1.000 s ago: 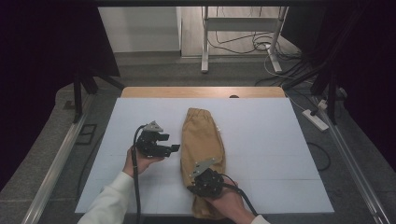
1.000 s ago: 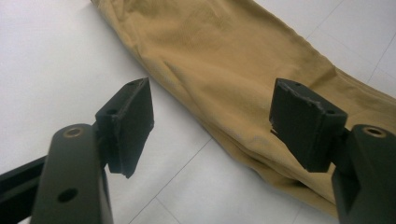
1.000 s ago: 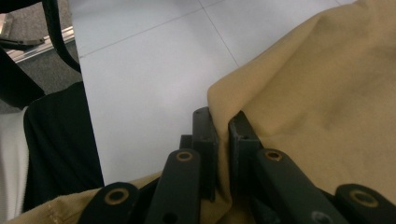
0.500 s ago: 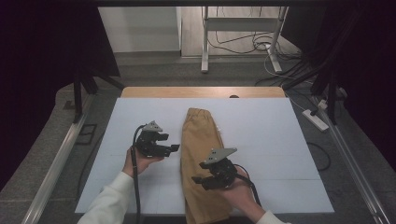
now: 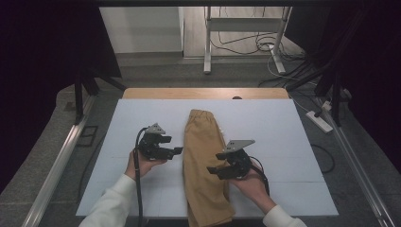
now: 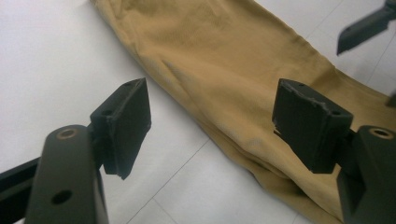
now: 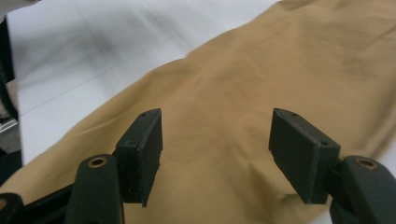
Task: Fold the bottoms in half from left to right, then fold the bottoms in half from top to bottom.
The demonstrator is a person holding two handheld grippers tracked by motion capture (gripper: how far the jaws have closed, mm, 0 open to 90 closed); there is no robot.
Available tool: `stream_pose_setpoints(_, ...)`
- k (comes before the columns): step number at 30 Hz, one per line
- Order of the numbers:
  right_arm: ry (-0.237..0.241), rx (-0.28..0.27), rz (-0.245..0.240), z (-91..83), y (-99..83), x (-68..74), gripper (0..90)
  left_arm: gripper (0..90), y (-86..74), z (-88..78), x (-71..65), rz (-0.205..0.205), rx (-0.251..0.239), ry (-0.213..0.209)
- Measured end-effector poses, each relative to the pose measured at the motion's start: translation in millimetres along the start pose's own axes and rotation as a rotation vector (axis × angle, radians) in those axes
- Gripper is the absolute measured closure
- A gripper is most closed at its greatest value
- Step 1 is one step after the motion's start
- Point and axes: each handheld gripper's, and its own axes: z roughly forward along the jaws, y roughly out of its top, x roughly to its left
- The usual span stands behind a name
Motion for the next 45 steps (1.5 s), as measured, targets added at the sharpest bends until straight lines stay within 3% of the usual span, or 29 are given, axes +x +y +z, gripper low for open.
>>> stream_pose_setpoints(9,-0.036,-0.023,0.032,-4.1,-2.9,-19.5,34.0,27.3,0.6,1.1,0.0,-0.002,-0.006,-0.005)
stream_pose_setpoints(31,-0.086,-0.007,0.041,5.5,2.8,-33.9,33.9,26.6,6.0,6.8,2.7,0.000,0.001,-0.001)
stream_pose_setpoints(45,-0.113,0.003,0.072,17.5,9.6,-51.7,33.6,26.2,13.5,17.1,10.8,-0.012,0.006,0.001)
